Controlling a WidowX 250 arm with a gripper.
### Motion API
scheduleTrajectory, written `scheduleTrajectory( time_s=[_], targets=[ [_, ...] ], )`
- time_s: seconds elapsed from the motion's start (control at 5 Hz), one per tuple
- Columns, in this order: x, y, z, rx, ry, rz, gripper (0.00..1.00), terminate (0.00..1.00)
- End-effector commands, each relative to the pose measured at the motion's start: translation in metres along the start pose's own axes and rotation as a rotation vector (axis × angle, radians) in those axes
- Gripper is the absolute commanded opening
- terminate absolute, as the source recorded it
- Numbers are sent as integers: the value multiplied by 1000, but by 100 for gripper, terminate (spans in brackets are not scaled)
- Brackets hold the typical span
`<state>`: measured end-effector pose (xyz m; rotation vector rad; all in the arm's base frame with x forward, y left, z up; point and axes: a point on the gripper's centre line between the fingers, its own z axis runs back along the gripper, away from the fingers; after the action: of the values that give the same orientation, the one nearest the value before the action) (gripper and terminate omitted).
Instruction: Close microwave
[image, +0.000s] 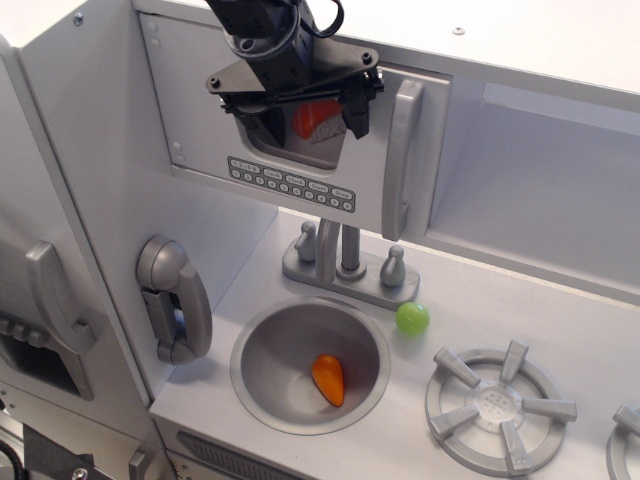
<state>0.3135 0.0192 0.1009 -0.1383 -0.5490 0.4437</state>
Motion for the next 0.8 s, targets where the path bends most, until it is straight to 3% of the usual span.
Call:
scheduleTrajectory(
  time_s=[0.0, 0.2, 0.4, 0.6],
  targets=[
    [20, -1, 16, -38, -137, 9, 100, 0],
    [22, 2, 15, -10, -64, 22, 100, 0],
    [-2, 23, 28, 69, 144, -34, 100, 0],
    [-27, 49, 49, 112, 287, -60, 100, 0]
  ],
)
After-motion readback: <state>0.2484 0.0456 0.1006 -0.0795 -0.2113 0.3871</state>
